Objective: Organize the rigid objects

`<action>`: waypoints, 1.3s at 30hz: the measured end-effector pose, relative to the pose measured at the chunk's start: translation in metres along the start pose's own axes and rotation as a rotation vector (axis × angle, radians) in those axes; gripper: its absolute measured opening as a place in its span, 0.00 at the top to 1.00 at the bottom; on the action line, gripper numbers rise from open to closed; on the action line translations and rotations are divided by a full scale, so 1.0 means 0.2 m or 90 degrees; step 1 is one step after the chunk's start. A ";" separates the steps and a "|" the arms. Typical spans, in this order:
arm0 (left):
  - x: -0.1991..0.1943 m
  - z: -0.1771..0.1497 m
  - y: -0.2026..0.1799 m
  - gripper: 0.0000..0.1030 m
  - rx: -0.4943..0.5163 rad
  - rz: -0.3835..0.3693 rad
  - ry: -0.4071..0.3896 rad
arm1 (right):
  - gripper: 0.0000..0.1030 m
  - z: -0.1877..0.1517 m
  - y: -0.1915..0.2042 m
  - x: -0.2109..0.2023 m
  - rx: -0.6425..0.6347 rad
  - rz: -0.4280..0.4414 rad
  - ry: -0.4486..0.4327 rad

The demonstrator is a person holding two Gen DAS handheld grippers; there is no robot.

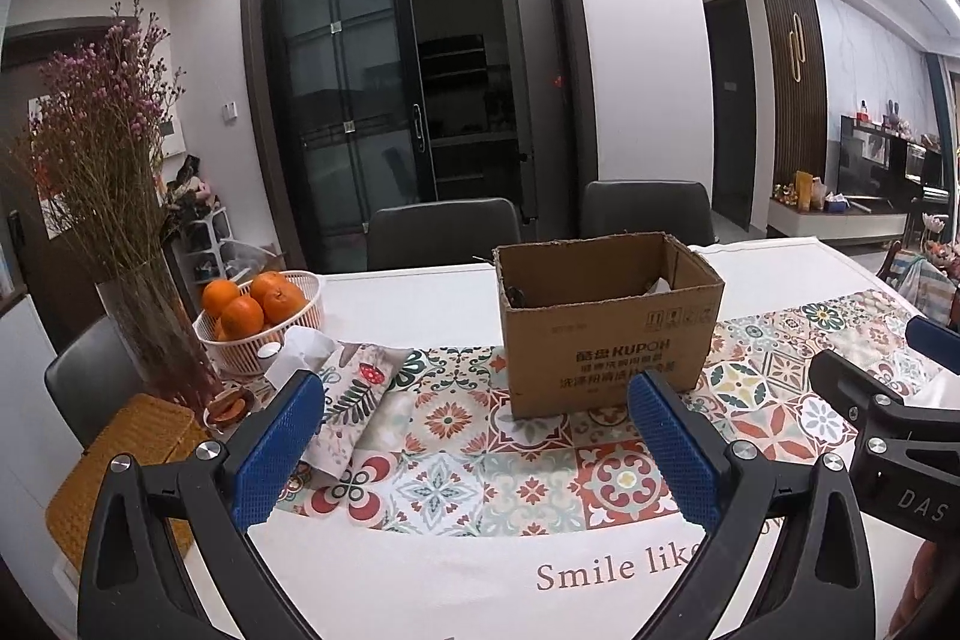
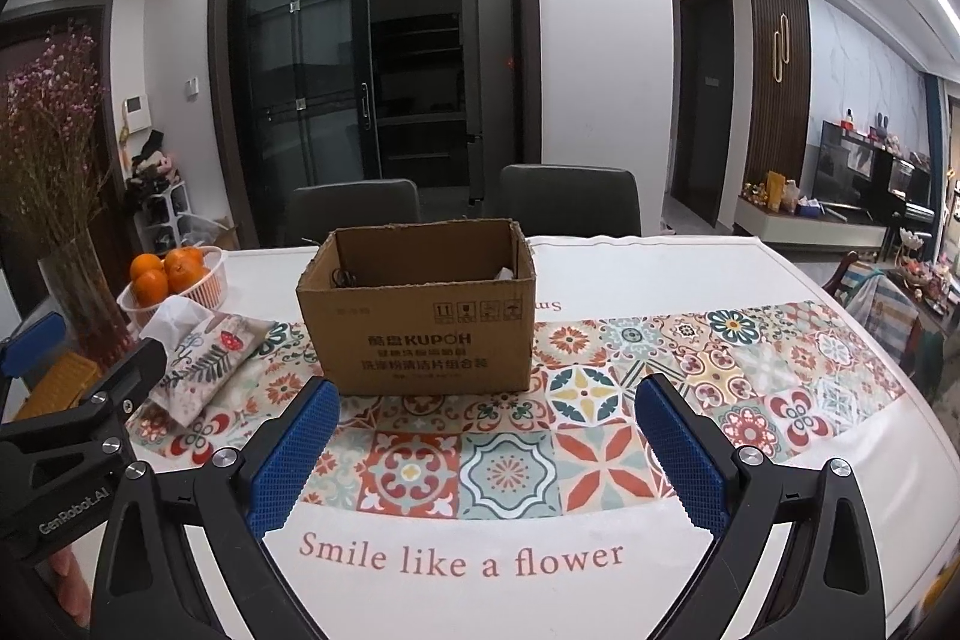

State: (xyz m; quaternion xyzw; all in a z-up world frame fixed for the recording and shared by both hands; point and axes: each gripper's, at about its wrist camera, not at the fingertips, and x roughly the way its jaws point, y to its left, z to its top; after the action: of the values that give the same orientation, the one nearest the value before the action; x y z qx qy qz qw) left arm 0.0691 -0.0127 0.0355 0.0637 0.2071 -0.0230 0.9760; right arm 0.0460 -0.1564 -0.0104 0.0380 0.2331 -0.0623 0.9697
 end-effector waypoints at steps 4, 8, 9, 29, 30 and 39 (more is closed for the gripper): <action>0.00 0.00 0.00 0.00 0.001 0.006 -0.002 | 0.03 0.00 -0.01 0.00 0.001 -0.001 0.001; 0.00 0.00 0.00 0.00 0.003 0.009 -0.003 | 0.03 0.00 0.00 -0.01 0.002 -0.003 0.000; 0.00 0.00 0.00 0.00 0.003 0.011 -0.004 | 0.03 0.00 0.00 -0.01 0.003 -0.005 -0.001; -0.02 0.00 0.00 0.00 0.005 0.020 -0.007 | 0.03 0.01 -0.01 -0.03 0.000 -0.014 -0.007; -0.02 0.00 0.00 0.00 0.005 0.020 -0.007 | 0.03 0.01 -0.01 -0.03 0.000 -0.014 -0.007; -0.01 -0.01 0.01 0.00 -0.004 0.013 0.003 | 0.03 0.01 -0.02 -0.03 0.000 -0.012 -0.004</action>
State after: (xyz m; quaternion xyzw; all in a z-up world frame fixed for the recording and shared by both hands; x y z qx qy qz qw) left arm 0.0664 -0.0114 0.0349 0.0632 0.2084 -0.0119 0.9759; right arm 0.0412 -0.1589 -0.0061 0.0354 0.2308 -0.0713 0.9698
